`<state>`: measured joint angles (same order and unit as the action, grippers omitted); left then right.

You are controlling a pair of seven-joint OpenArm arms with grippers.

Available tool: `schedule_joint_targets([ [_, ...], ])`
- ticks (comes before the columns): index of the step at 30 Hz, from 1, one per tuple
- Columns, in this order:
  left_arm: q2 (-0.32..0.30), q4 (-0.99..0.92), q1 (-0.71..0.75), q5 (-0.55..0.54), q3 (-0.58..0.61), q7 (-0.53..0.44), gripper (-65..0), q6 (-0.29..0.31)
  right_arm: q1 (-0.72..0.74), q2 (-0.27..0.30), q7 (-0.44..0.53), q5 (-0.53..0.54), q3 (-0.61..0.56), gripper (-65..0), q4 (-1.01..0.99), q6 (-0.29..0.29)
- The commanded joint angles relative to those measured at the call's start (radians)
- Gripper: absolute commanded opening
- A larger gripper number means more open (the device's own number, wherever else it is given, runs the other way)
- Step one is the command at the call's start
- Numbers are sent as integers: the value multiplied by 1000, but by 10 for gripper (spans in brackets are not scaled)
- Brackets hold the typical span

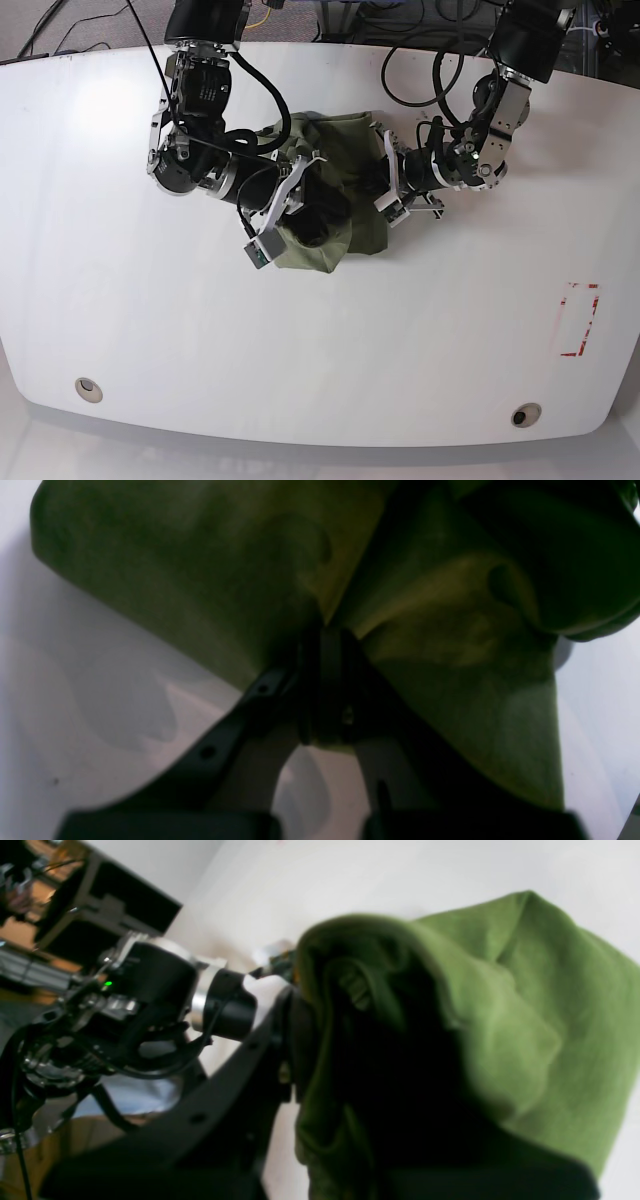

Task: Layout the t-shirt on the table in an organized manner, then fold the t-shirt properly
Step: 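Fold the lifted shirt end over toward the left gripper with the right gripper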

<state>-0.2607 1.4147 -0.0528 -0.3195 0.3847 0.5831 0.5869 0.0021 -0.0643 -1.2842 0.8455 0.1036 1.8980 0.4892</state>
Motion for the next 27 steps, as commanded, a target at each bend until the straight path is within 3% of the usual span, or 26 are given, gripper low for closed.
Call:
schedule_joint_targets([
  [1,-1,4,-5,27,-3,39,-650,-8,20,1,25,28,-2,-465,7,-1],
  [4,-1,4,-5,27,-3,39,-650,-8,20,1,25,28,-9,-315,7,-2],
  [6,-1,4,-5,27,-3,39,-650,-8,22,8,25,28,-31,-174,8,-8],
  [10,-1,4,-5,27,-3,39,-650,-8,49,37,27,28,-92,-16,10,-16],
  [20,-1,4,-5,27,-3,39,-650,-8,85,80,27,30,-147,0,44,-16],
  [27,4,22,-6,27,-5,39,-650,-8,101,205,91,28,-106,0,64,-16],
])
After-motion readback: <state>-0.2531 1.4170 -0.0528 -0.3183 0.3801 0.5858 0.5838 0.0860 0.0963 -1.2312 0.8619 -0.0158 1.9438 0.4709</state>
